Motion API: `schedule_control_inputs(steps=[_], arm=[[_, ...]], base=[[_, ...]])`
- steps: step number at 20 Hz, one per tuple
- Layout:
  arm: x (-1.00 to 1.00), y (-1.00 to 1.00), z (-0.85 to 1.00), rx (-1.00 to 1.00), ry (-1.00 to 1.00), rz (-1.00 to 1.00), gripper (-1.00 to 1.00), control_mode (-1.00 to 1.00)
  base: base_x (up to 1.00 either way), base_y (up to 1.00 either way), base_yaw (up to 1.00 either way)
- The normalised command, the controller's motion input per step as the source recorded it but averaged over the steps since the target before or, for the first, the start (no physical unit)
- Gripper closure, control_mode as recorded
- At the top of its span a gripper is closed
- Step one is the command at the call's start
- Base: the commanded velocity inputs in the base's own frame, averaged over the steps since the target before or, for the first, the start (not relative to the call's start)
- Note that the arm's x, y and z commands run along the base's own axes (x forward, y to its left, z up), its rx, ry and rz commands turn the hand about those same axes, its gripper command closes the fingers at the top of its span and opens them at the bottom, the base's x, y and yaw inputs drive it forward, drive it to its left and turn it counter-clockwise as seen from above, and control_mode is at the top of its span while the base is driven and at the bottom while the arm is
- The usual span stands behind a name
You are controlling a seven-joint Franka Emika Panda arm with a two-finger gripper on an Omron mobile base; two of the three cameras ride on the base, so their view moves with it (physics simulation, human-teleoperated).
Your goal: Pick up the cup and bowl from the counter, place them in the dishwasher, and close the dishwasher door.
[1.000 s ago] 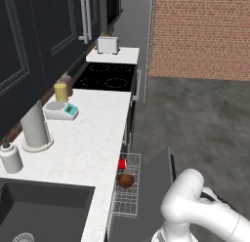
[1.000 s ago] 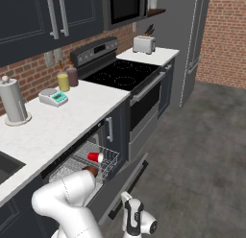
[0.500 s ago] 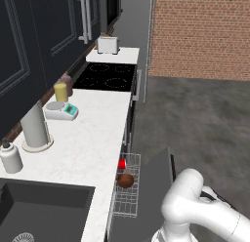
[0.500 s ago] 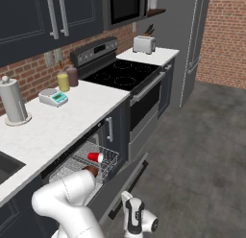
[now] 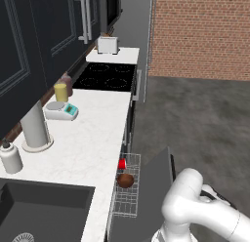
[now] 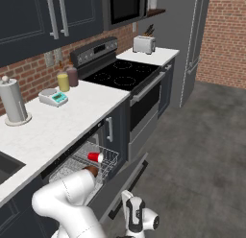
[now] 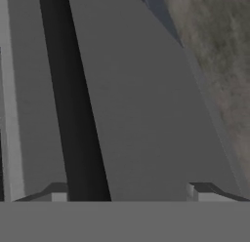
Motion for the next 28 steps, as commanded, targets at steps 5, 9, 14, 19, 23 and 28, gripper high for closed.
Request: schedule_control_inputs(steps=[5, 9, 14, 19, 23, 28], arm=[[0.7, 0.98, 0.15, 0.22, 0.0, 0.06, -1.0, -1.0], [0.52, 1.0, 0.25, 0.21, 0.0, 0.06, -1.0, -1.0], [0.43, 1.0, 0.33, 0.19, 0.0, 0.07, -1.0, -1.0], [0.42, 1.0, 0.35, 0.15, 0.0, 0.06, -1.0, -1.0], [0.45, 1.0, 0.33, 0.12, 0.0, 0.04, -1.0, -1.0], [0.46, 1.0, 0.3, 0.09, 0.0, 0.03, -1.0, -1.0]], base=[[0.0, 0.0, 0.0], [0.0, 0.0, 0.0], [0.0, 0.0, 0.0], [0.0, 0.0, 0.0], [0.0, 0.0, 0.0], [0.0, 0.0, 0.0]])
